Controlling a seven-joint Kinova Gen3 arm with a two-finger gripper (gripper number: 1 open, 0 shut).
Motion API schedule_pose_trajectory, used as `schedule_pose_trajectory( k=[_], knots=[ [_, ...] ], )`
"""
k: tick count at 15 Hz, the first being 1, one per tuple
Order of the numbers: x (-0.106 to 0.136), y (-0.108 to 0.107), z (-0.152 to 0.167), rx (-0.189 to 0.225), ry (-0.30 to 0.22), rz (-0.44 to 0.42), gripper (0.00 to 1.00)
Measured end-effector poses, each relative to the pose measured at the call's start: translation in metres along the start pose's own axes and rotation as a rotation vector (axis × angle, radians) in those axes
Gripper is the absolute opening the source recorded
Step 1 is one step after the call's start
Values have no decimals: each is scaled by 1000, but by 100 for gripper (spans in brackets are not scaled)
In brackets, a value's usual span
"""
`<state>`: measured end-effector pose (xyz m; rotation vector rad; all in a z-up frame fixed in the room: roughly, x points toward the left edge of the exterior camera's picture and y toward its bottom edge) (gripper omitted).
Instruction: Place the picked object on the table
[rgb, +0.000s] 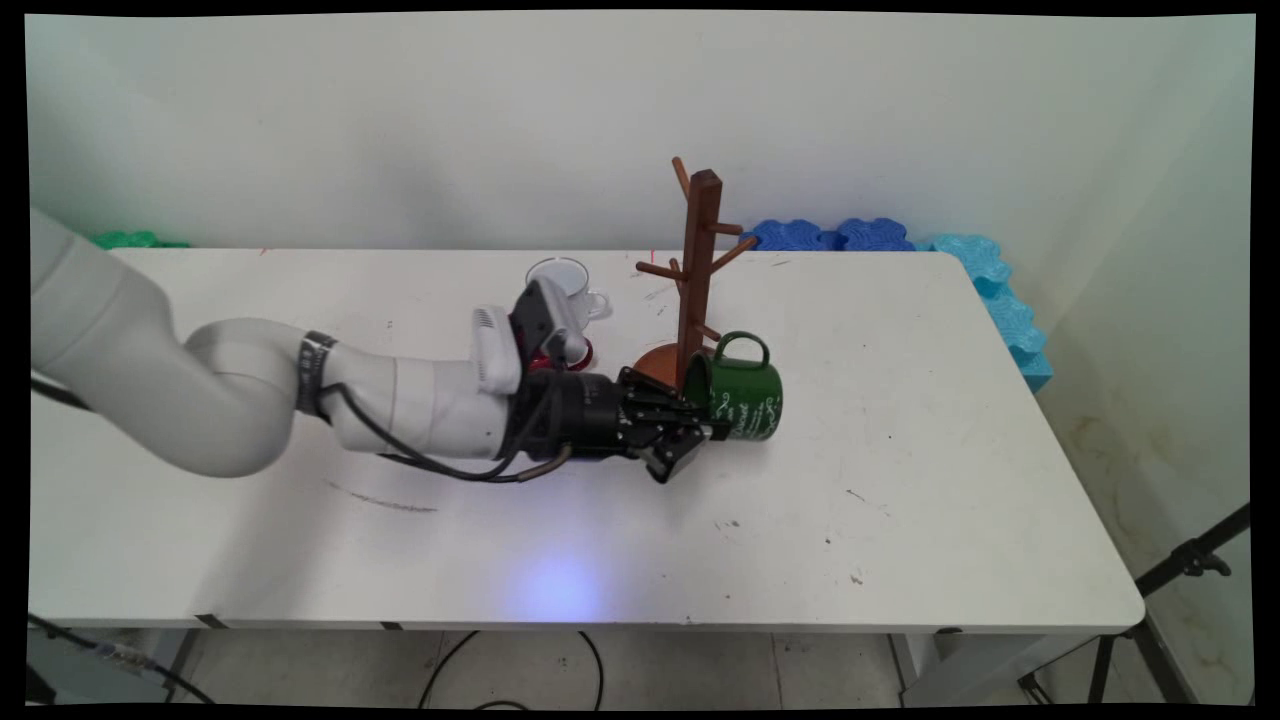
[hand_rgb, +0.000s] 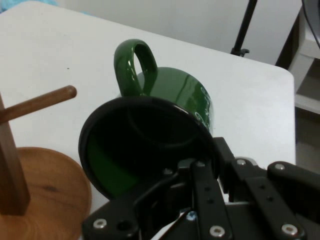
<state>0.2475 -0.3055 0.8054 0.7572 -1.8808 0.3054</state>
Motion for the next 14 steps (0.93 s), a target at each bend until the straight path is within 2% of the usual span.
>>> schedule_pose_trajectory(
  k=[7, 14],
  knots=[
    [3, 5, -28, -8, -17, 18, 0],
    [7, -6, -68, 33, -96, 77, 0]
  ],
)
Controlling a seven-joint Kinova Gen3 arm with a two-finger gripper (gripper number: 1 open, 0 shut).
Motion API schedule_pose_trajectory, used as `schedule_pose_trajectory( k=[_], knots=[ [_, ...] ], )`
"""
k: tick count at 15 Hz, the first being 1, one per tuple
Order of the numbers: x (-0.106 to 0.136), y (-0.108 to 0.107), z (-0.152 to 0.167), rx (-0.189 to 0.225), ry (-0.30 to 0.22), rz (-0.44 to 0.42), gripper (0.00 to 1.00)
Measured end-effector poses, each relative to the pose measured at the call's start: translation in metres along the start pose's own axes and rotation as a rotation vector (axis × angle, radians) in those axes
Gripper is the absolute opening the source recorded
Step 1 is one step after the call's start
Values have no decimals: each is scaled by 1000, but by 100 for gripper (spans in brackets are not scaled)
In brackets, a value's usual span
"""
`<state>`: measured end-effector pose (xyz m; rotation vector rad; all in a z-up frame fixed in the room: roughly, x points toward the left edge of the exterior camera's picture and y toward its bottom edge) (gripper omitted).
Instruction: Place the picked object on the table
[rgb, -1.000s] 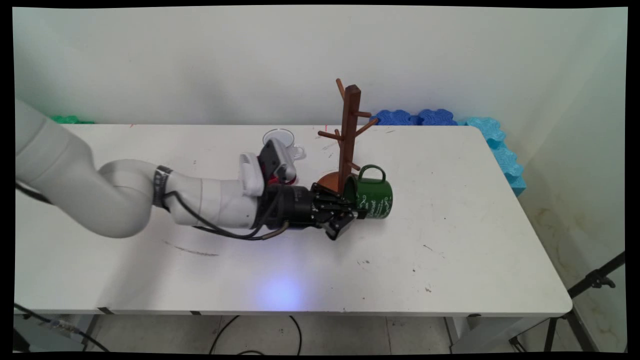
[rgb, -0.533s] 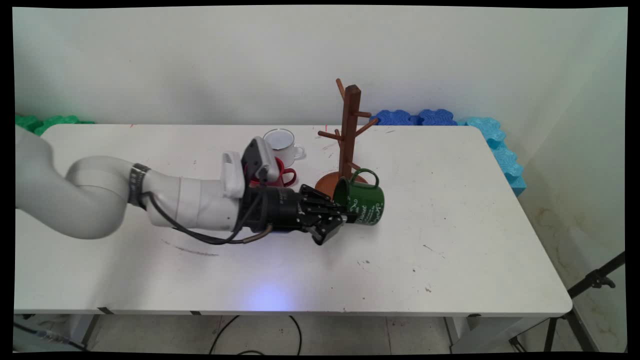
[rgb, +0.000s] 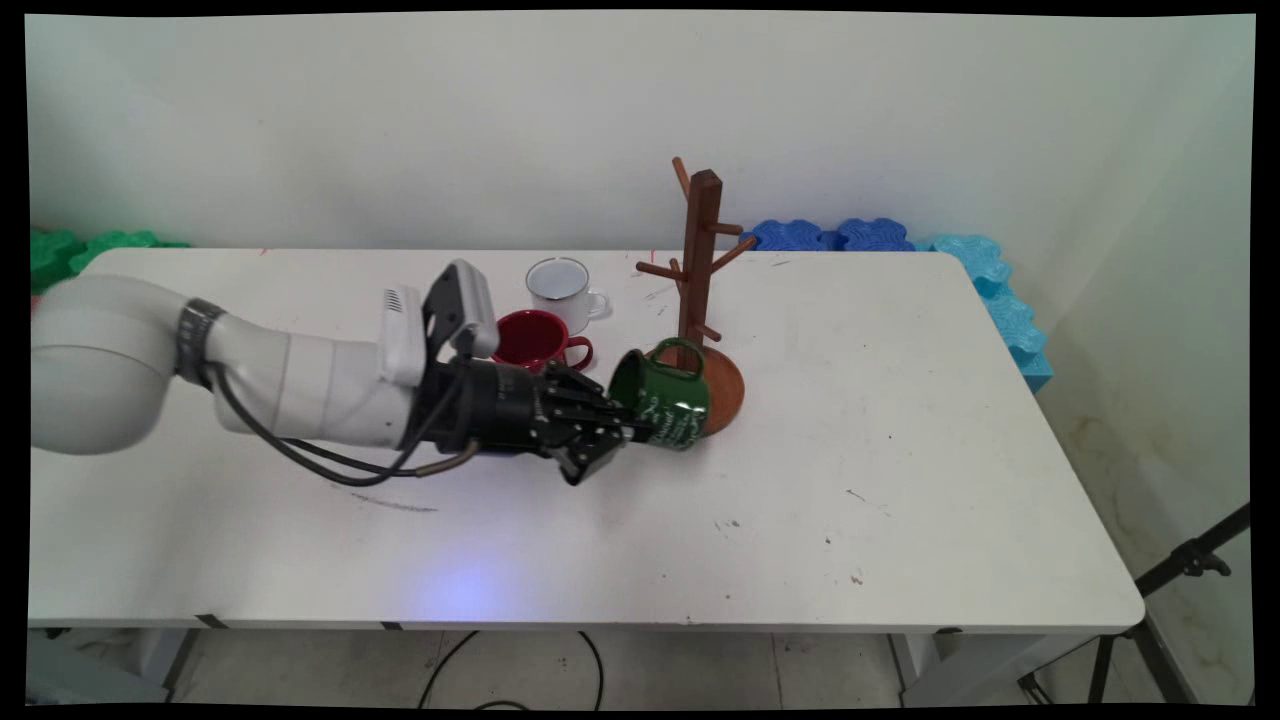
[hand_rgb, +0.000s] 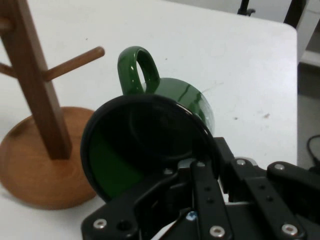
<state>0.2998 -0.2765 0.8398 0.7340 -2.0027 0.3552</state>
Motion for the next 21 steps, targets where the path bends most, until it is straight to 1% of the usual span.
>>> schedule_pose_trajectory(
  k=[4, 7, 8, 11, 12, 16, 17, 21],
  knots=[
    [4, -8, -19, 39, -45, 20, 0],
    [7, -10, -26, 67, -79, 31, 0],
    [8, -9, -27, 64, -97, 39, 0],
    [12, -3, -31, 34, -170, 89, 0],
    [13, -2, -32, 27, -187, 100, 0],
    [27, 2, -44, -10, -306, 182, 0],
    [30, 2, -47, -15, -321, 194, 0],
    [44, -6, -61, -23, -420, 241, 0]
  ],
)
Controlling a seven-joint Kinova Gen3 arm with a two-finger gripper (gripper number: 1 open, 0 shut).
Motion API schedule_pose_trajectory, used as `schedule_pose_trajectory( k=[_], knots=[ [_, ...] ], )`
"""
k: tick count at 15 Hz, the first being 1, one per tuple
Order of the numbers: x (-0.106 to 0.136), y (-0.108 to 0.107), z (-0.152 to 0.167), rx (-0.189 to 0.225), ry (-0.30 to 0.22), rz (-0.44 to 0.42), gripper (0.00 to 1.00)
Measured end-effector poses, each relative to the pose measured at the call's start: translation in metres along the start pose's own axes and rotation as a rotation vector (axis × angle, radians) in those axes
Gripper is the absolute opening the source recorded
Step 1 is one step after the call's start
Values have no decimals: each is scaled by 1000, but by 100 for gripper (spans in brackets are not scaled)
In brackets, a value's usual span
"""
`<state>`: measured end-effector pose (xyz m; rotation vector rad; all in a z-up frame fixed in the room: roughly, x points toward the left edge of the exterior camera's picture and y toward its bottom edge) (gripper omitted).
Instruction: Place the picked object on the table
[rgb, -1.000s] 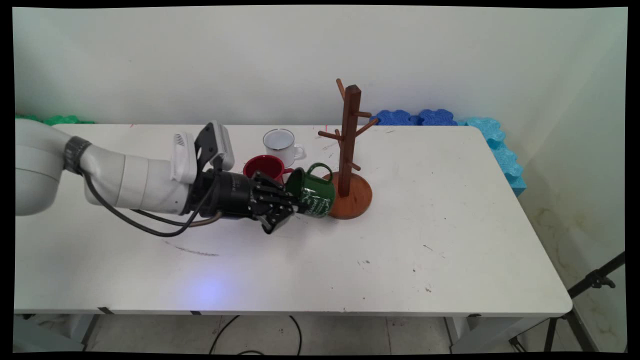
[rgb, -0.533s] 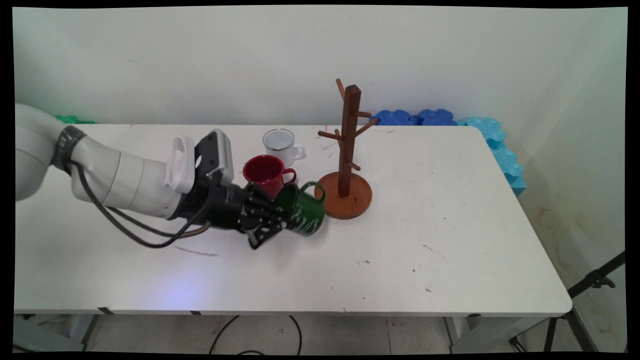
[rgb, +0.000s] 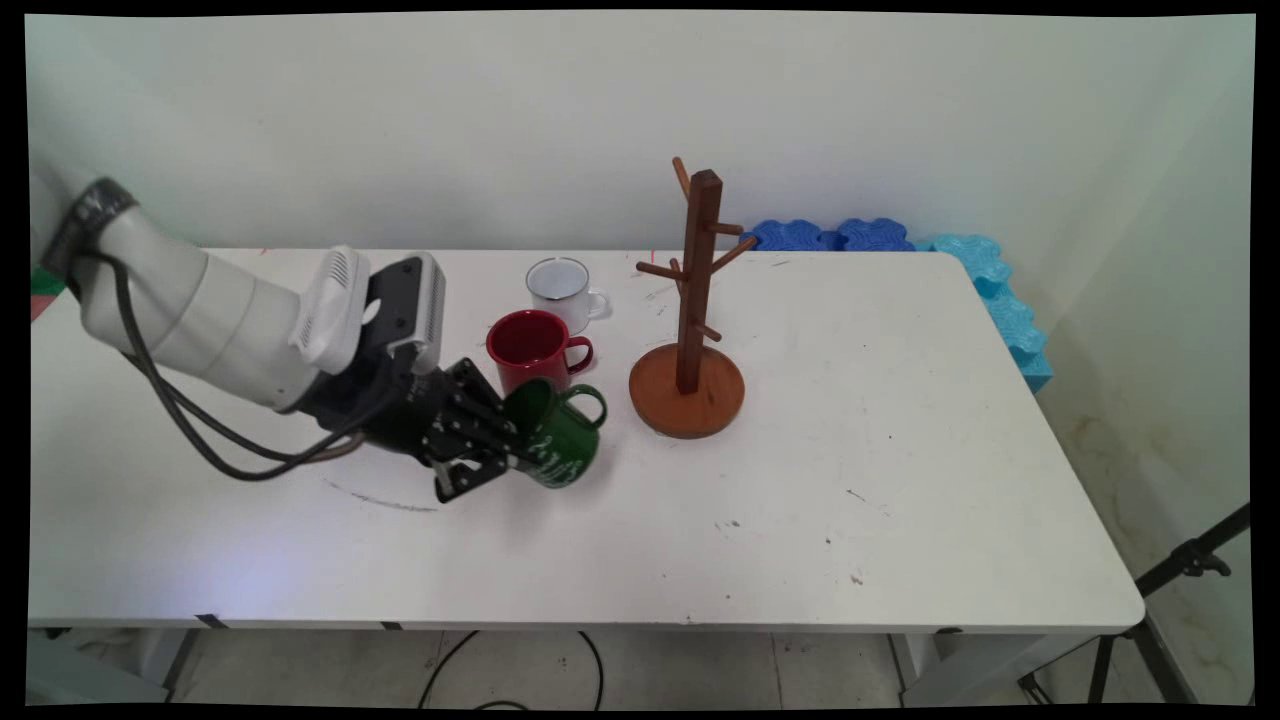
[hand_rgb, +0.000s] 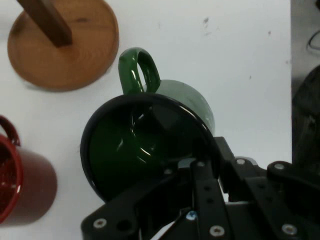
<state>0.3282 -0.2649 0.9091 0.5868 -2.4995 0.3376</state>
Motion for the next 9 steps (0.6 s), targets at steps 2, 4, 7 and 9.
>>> schedule_pose_trajectory(
  k=[2, 4, 7, 9],
  knots=[
    [3, -5, -7, -4, -47, 24, 0],
    [7, -8, -11, -8, -94, 50, 0],
    [12, -14, -12, -17, -166, 83, 0],
    [16, -18, -9, -22, -207, 103, 0]
  ],
)
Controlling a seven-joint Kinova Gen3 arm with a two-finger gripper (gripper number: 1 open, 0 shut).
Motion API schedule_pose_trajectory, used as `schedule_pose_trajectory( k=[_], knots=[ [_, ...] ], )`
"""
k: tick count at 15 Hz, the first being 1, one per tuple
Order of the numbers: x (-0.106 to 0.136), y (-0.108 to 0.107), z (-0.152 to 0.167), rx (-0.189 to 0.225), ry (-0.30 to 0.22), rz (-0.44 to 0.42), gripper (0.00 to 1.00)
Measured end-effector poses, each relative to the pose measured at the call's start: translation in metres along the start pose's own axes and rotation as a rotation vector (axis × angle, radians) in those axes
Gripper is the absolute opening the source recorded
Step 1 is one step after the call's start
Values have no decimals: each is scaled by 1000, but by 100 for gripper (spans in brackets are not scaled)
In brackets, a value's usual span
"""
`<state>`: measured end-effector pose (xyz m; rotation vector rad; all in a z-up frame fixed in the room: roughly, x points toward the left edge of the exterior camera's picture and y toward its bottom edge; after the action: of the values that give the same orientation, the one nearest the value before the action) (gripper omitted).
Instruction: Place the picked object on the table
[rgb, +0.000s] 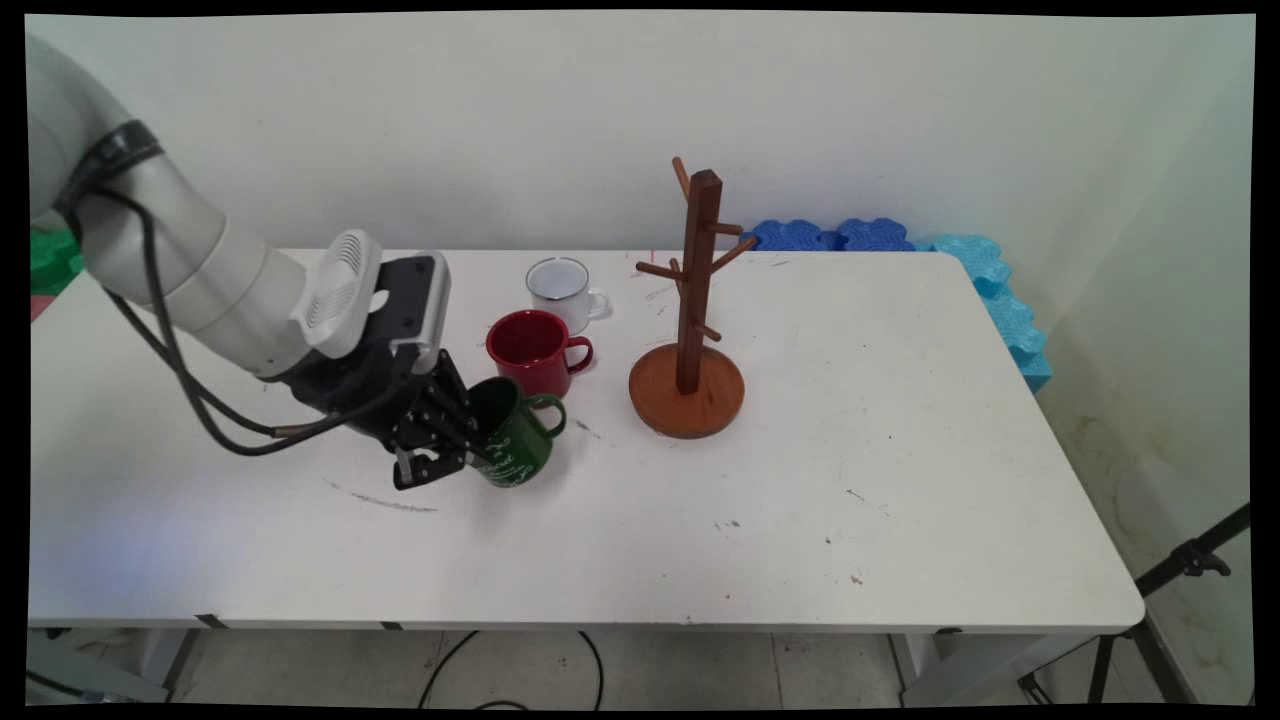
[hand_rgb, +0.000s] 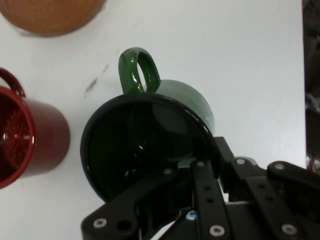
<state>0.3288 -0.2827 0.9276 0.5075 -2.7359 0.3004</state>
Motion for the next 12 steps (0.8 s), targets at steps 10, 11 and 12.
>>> schedule_pose_trajectory(
  k=[10, 11, 12],
  knots=[
    [16, -21, 19, -9, -123, 41, 0],
    [17, -22, 20, -9, -127, 43, 0],
    [18, -23, 23, -10, -130, 44, 0]
  ],
)
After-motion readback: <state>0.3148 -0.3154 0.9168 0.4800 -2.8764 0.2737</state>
